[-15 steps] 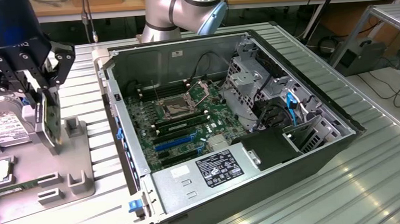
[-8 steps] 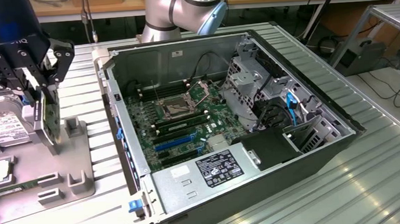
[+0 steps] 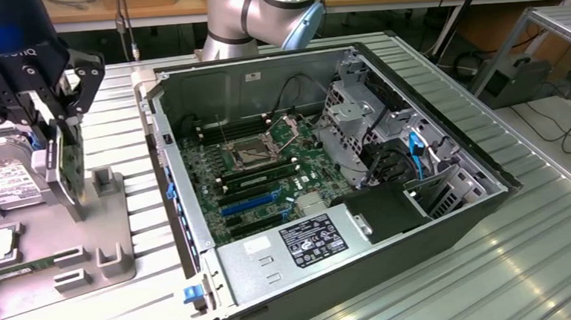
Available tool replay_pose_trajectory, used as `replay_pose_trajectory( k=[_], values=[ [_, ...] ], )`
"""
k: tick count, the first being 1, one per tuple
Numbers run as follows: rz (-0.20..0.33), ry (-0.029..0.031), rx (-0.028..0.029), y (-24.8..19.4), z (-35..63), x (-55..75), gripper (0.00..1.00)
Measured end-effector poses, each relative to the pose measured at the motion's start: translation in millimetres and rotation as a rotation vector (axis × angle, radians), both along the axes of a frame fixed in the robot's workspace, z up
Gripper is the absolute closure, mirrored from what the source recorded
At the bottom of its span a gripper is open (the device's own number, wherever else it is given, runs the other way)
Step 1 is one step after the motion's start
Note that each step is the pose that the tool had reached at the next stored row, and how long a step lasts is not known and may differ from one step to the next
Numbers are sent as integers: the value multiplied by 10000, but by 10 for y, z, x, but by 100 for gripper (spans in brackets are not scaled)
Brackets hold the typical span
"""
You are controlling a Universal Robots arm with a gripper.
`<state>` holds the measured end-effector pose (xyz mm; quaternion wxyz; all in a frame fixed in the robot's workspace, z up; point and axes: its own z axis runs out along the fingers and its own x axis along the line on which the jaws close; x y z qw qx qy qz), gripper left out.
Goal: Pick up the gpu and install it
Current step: 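Pick up the gpu and move the gpu toward the slot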
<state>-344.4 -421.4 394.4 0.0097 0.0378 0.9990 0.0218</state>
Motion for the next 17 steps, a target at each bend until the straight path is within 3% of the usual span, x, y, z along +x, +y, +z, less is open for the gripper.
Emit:
replay_pose_trajectory(
  k=[17],
  values=[
    [0,1,0,0,103,0,73]
  ],
)
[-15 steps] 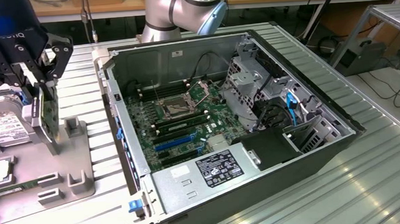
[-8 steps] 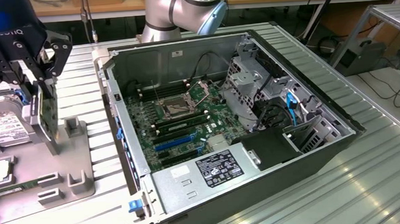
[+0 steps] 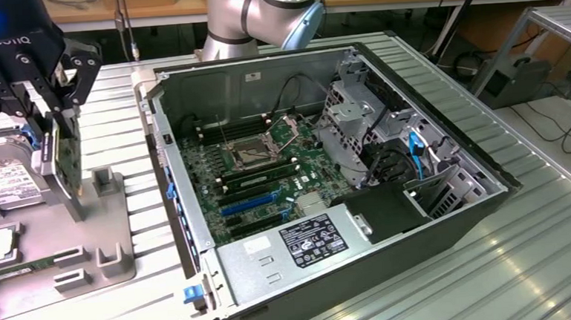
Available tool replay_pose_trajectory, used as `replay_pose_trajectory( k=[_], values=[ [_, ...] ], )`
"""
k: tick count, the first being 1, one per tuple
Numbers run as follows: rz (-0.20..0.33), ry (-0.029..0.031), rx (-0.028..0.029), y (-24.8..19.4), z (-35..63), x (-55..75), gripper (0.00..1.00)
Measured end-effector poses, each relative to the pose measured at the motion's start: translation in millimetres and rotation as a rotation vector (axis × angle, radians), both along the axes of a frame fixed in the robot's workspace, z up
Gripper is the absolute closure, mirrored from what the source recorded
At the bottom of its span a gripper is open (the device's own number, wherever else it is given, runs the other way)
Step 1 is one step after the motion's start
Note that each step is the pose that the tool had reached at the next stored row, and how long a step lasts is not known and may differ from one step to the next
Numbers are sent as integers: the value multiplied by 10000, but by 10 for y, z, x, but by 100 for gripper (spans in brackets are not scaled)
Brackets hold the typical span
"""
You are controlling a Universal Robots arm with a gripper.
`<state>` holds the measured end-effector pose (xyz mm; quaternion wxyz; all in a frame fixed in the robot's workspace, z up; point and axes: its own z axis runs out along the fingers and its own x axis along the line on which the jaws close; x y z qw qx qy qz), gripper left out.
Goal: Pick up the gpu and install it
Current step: 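Pick up the gpu and move the gpu toward the slot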
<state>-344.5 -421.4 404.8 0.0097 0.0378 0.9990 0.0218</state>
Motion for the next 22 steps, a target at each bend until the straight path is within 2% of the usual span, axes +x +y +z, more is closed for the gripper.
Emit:
replay_pose_trajectory(
  k=[22],
  values=[
    [0,2,0,0,145,1,73]
  ],
)
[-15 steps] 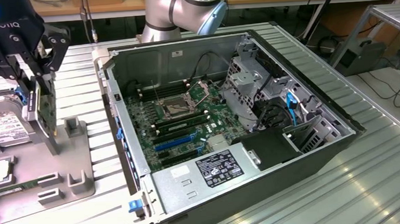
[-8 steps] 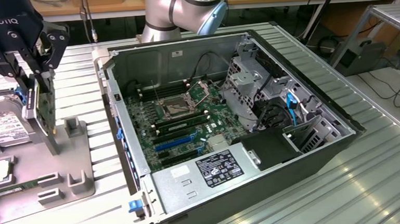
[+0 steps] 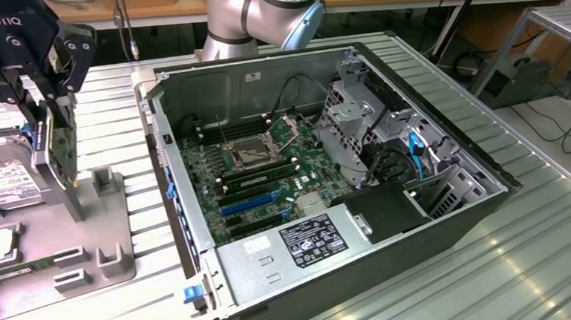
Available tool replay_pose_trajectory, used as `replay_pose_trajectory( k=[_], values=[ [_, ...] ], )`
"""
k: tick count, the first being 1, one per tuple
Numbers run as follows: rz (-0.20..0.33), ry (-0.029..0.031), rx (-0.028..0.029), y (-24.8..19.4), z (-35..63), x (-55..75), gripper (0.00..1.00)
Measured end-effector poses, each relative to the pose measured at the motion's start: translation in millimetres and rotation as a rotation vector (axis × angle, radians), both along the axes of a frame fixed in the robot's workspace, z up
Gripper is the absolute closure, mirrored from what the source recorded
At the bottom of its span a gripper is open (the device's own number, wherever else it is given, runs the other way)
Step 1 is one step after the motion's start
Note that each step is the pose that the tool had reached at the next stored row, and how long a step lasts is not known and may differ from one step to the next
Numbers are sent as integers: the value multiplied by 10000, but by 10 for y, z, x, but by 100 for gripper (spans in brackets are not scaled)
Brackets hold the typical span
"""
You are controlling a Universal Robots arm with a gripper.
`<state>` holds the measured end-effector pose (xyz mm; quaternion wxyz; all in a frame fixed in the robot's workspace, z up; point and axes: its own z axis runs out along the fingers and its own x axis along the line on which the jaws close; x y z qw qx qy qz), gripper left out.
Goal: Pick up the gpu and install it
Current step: 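Pick up the gpu and move the gpu toward the slot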
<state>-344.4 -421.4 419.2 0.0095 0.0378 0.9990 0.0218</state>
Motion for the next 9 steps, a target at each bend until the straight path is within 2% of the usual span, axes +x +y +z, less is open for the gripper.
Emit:
replay_pose_trajectory(
  k=[9],
  values=[
    [0,1,-5,1,147,0,73]
  ],
)
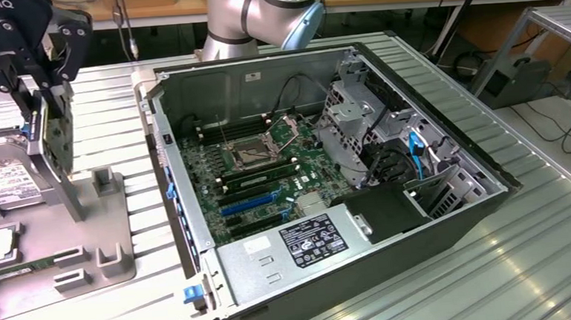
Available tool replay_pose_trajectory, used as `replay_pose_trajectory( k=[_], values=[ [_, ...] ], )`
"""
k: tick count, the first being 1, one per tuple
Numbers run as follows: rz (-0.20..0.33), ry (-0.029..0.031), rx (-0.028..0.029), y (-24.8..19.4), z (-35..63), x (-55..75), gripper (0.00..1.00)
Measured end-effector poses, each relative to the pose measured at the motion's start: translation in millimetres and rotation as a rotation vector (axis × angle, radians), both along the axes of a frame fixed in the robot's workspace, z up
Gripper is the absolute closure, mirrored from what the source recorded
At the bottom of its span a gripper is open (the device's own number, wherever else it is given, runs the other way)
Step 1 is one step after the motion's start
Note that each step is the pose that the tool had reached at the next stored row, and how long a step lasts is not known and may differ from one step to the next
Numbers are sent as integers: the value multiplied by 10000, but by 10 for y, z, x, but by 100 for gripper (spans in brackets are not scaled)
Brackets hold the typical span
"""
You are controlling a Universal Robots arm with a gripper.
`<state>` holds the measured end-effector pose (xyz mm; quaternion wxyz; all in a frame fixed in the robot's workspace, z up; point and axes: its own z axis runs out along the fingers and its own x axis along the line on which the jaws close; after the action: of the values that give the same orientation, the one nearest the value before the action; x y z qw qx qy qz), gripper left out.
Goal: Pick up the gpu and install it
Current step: 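Pick up the gpu and move the gpu toward the slot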
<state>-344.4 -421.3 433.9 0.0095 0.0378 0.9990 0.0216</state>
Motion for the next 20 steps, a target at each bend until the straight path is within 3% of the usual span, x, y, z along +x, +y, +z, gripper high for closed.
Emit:
replay_pose_trajectory(
  k=[3,20],
  values=[
    [0,-1,1,0,68,0,73],
    [0,1,0,1,69,82,73]
  ],
)
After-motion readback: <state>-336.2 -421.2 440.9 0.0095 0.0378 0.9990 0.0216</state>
